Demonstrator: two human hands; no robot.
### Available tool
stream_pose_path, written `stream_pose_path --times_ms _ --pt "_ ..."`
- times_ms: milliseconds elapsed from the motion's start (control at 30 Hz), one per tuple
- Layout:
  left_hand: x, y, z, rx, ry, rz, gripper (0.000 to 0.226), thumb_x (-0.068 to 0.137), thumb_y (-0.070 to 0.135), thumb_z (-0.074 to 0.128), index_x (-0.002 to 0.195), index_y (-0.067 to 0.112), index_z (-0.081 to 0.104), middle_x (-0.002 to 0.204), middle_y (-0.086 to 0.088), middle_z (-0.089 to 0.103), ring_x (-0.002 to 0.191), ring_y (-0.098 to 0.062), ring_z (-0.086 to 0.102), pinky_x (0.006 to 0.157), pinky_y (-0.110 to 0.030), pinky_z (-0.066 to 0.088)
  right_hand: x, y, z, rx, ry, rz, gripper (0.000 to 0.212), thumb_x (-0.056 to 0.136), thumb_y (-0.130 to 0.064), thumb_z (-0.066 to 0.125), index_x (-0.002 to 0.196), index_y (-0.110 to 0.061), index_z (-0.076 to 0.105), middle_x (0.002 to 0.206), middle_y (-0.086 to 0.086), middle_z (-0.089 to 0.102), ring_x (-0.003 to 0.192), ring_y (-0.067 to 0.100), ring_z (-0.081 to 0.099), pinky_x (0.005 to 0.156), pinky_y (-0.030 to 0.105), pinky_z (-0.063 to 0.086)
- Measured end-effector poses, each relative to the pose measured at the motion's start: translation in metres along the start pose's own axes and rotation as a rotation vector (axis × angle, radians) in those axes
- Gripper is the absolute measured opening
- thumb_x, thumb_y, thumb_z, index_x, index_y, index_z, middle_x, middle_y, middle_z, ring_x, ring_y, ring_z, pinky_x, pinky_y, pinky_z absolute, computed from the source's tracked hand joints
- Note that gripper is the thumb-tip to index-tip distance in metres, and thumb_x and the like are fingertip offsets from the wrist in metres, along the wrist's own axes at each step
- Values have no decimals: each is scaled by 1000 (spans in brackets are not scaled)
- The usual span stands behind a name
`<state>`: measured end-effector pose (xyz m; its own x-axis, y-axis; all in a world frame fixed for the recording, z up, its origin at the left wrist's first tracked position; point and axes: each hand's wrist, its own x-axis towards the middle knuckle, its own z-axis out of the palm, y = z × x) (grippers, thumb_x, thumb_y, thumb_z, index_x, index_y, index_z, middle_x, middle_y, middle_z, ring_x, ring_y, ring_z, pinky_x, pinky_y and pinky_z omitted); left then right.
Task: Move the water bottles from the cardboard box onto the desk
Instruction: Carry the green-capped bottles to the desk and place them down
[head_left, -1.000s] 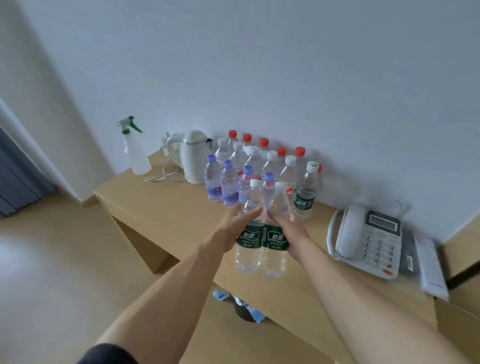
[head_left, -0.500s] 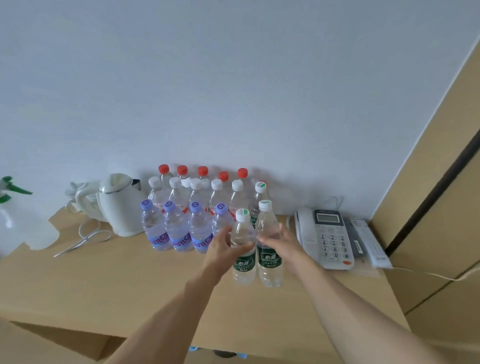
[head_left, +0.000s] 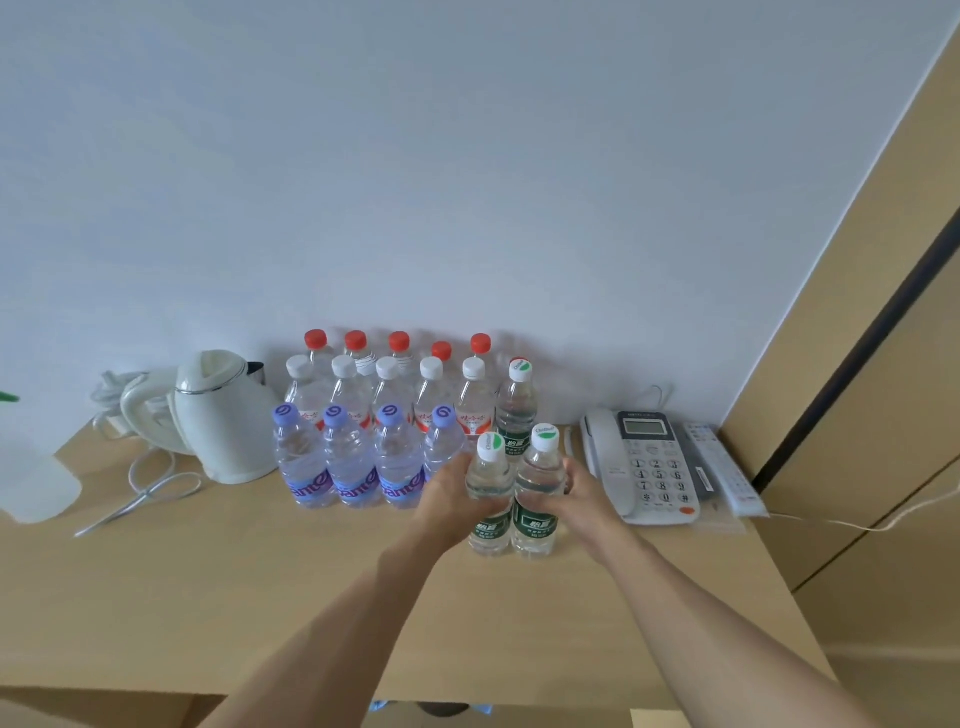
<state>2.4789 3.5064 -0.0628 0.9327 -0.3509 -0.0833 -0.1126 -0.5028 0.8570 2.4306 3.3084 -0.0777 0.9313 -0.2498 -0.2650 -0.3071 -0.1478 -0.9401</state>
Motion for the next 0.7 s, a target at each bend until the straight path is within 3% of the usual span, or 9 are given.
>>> stream_pose_path --times_ms 100,200,300,367,500,700 --pt "-2 7 -8 125 -25 31 59 79 30 83 132 26 56 108 14 66 102 -12 63 85 -28 50 -2 -3 2 -80 4 -21 54 68 -16 93 107 -34 61 111 -6 73 106 14 68 98 41 53" --pt "-4 18 -18 302 14 75 57 81 39 82 129 20 57 113 4 64 102 -20 63 86 -35 51 -6 -5 0 -185 0 -41 54 68 -20 93 108 -36 60 116 -5 72 109 15 67 101 41 52" --pt "-4 31 -25 438 72 157 59 82 46 79 129 18 56 112 2 63 95 -19 61 85 -40 54 -11 -9 -4 -290 -13 -55 68 68 -28 93 125 -33 55 113 -10 69 102 8 65 88 27 52" --pt "-4 40 -27 470 85 223 61 83 44 78 134 21 54 114 3 63 96 -17 58 85 -37 52 -14 -12 -5 -330 -16 -66 67 68 -32 93 120 -38 51 104 -17 64 91 0 61 75 18 45" --pt "0 53 -28 497 98 293 51 84 31 80 129 21 61 109 -2 70 90 -22 65 80 -35 53 -13 -22 -9 -411 23 -119 63 68 -33 90 118 -39 53 107 -13 60 100 11 57 84 30 45" --pt "13 60 -28 550 80 305 46 84 21 81 127 14 66 93 -14 73 91 -31 67 73 -32 48 -14 -25 -13 -472 66 -185 62 71 -28 89 126 -29 60 111 -10 61 107 18 61 85 44 58"
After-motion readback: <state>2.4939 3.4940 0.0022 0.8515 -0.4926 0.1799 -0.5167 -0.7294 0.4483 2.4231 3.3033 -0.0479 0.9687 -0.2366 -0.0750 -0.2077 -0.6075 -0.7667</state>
